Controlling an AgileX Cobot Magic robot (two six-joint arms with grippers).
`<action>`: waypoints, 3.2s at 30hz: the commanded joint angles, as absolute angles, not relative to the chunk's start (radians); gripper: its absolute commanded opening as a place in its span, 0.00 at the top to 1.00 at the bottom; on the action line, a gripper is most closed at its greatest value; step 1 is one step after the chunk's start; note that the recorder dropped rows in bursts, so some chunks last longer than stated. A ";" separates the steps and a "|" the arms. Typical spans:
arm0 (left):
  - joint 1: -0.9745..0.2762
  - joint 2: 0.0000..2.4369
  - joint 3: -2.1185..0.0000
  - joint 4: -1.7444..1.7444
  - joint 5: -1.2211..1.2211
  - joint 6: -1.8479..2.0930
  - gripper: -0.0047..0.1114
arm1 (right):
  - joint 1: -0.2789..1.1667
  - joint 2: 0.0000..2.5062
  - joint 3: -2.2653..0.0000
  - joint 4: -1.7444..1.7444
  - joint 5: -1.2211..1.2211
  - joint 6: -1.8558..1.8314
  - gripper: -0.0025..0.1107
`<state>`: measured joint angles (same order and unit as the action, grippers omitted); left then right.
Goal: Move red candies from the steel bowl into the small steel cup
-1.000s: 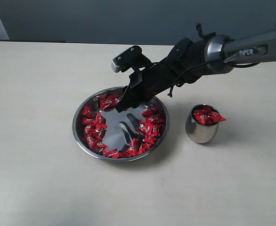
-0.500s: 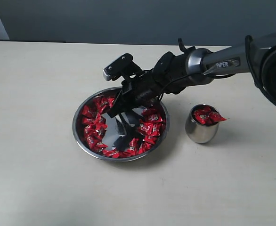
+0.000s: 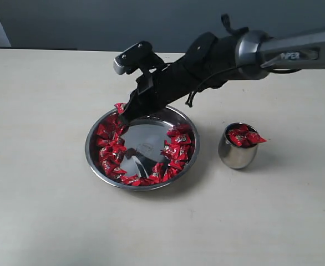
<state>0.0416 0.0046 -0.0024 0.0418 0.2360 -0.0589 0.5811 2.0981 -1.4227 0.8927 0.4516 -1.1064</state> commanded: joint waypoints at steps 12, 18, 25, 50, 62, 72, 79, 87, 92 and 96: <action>0.036 0.000 0.000 0.043 0.232 -0.061 0.96 | 0.290 1.450 -0.943 0.413 0.637 -0.598 0.98; 0.036 0.000 0.000 0.043 0.232 -0.061 0.96 | 0.280 1.475 -0.942 0.354 0.726 -0.553 0.98; 0.036 0.000 0.000 0.043 0.232 -0.061 0.96 | 0.280 1.530 -0.942 0.340 0.731 -0.543 0.98; 0.036 0.000 0.000 0.043 0.232 -0.061 0.96 | 0.280 1.579 -0.942 0.188 0.637 -0.429 0.98; 0.036 0.000 0.000 0.043 0.232 -0.061 0.96 | 0.280 1.580 -0.942 0.191 0.637 -0.429 0.86; 0.036 0.000 0.000 0.043 0.232 -0.061 0.96 | 0.280 1.576 -0.942 0.205 0.590 -0.427 0.75; 0.036 0.000 0.000 0.043 0.232 -0.061 0.96 | 0.280 1.438 -0.942 0.387 0.476 -0.430 0.84; 0.036 0.000 0.000 0.043 0.232 -0.061 0.96 | 0.280 1.206 -0.942 0.403 0.490 -0.435 0.98; 0.036 0.000 0.000 0.043 0.232 -0.061 0.96 | 0.280 1.134 -0.942 0.425 0.484 -0.433 0.98; 0.036 0.000 0.000 0.043 0.232 -0.061 0.96 | 0.280 1.110 -0.942 0.433 0.484 -0.433 0.98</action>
<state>0.0416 0.0046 -0.0024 0.0418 0.2360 -0.0589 0.2855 1.1276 -0.9430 0.4292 0.4891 -0.4290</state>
